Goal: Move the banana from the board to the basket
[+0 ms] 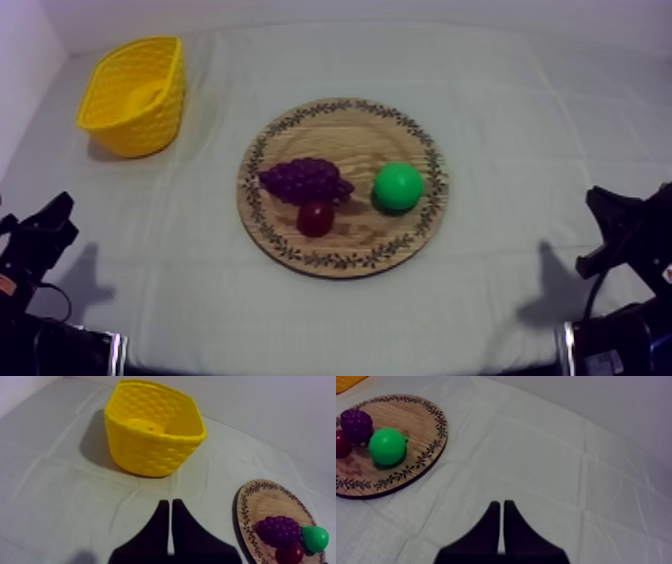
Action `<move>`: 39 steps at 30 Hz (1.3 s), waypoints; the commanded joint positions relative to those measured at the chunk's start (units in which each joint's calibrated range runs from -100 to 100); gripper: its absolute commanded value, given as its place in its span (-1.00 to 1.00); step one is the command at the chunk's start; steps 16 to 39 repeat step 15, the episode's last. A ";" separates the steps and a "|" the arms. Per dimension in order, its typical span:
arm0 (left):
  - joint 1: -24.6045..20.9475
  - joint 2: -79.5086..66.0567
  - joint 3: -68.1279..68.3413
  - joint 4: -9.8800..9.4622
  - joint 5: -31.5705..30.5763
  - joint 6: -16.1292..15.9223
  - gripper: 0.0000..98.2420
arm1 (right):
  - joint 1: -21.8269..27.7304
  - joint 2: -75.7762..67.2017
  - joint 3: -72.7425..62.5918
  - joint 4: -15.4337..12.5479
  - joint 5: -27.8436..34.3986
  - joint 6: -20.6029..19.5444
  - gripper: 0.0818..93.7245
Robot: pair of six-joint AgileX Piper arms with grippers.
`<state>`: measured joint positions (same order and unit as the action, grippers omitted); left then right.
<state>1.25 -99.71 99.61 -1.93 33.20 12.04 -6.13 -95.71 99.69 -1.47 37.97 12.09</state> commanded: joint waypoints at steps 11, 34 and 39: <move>0.01 -0.03 0.06 0.00 -0.06 -2.65 -1.00 | 0.01 -0.04 -0.03 -0.02 0.01 -0.02 -0.99; 0.01 -0.03 0.06 0.00 -0.06 -2.64 -1.00 | 0.01 -0.04 -0.03 -0.02 0.01 -0.01 -0.99; 0.01 -0.03 0.06 0.00 -0.06 -2.64 -1.00 | 0.01 -0.04 -0.03 -0.02 0.01 -0.01 -0.99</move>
